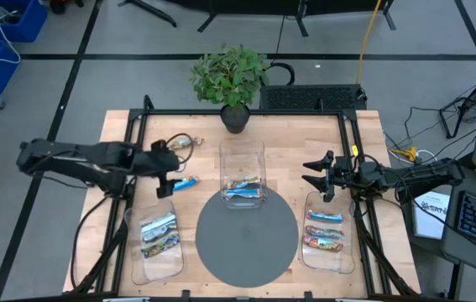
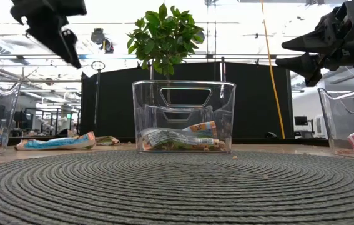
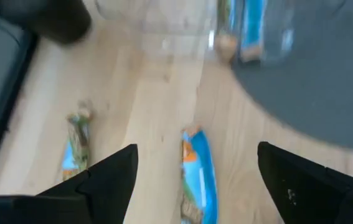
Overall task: Pick and place Granola Bars by type
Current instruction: Put the bottom yellow granola bar into the middle transparent bin
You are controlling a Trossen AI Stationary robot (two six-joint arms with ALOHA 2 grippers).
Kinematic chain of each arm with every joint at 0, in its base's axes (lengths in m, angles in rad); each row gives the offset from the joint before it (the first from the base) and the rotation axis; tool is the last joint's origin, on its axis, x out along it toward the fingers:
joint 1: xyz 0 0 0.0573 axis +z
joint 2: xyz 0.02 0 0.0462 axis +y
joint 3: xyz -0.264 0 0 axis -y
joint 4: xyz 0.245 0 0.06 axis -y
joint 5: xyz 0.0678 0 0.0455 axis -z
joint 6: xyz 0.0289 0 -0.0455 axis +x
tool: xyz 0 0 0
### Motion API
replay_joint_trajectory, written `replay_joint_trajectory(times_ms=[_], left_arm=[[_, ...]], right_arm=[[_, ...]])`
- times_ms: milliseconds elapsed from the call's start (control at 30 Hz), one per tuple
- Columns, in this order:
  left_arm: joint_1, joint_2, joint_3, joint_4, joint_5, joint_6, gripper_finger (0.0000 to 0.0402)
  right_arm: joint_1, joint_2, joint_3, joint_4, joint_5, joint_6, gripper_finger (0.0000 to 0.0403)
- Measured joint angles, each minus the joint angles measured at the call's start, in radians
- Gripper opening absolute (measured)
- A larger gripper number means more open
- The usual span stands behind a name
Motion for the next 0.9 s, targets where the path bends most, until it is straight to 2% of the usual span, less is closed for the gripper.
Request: replay_joint_trajectory(times_ms=[233, 400, 633, 900], left_arm=[[0.190, 0.158, 0.000, -0.014, 0.161, 0.089, 0.0340], [0.286, 0.288, 0.000, -0.004, 0.260, 0.135, 0.0340], [0.332, 0.399, 0.000, 0.048, 0.305, 0.169, 0.0340], [0.332, 0.453, 0.000, 0.069, 0.310, 0.161, 0.0340]], right_arm=[[0.000, 0.000, 0.000, 0.000, 0.000, 0.000, 0.0233], [0.000, 0.000, 0.000, 0.000, 0.000, 0.000, 0.0233], [0.000, 0.000, 0.000, 0.000, 0.000, 0.000, 0.0233], [0.000, 0.000, 0.000, 0.000, 0.000, 0.000, 0.0233]])
